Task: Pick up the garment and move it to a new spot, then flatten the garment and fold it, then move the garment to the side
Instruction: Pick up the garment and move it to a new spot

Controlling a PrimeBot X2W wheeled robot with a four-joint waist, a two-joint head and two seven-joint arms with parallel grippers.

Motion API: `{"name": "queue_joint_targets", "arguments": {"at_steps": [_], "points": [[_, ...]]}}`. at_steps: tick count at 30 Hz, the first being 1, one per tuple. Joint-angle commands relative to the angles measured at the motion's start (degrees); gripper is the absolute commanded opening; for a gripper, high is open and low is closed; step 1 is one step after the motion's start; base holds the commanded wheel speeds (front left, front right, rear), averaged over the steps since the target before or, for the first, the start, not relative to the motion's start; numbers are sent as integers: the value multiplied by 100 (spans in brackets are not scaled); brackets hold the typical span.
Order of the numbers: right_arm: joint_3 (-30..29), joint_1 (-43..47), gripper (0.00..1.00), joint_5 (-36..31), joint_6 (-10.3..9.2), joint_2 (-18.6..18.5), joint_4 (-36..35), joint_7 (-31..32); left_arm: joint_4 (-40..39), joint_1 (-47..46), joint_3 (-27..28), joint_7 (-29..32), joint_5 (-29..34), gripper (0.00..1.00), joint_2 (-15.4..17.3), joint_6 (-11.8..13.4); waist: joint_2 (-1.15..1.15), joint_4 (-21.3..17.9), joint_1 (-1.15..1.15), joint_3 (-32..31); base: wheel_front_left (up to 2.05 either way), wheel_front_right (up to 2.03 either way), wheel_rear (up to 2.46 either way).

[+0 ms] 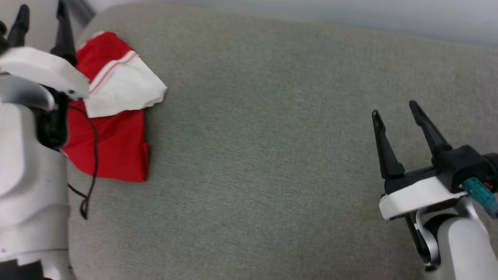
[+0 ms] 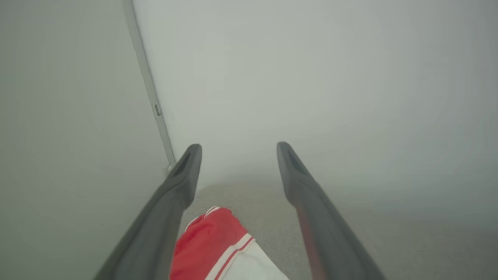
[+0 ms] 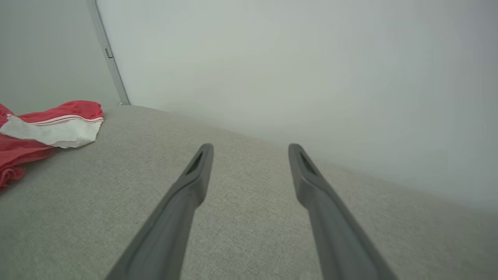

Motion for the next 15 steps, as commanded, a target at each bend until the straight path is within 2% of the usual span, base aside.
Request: {"name": "queue_joint_targets", "arguments": {"at_steps": [1, 7, 13, 15], "points": [[4, -144, 100, -21, -1, -7, -33, -23, 155, -108, 12, 309, -81, 100, 125, -48, 0, -370, -1, 472, 0, 0, 0], [43, -474, 100, -5, -1, 11, 46, -165, 847, -464, -27, 1971, -454, 100, 771, -185, 0, -634, -1, 958, 0, 0, 0], [134, -704, 100, 30, -1, 59, 243, -297, 1442, -279, -4, 3184, -804, 100, 1206, -219, 0, -831, -1, 1205, 0, 0, 0], [158, -752, 100, 50, -1, 70, 321, -345, 1683, -189, 46, 3599, -929, 100, 1240, -215, 0, -879, -1, 1232, 0, 0, 0]]}}
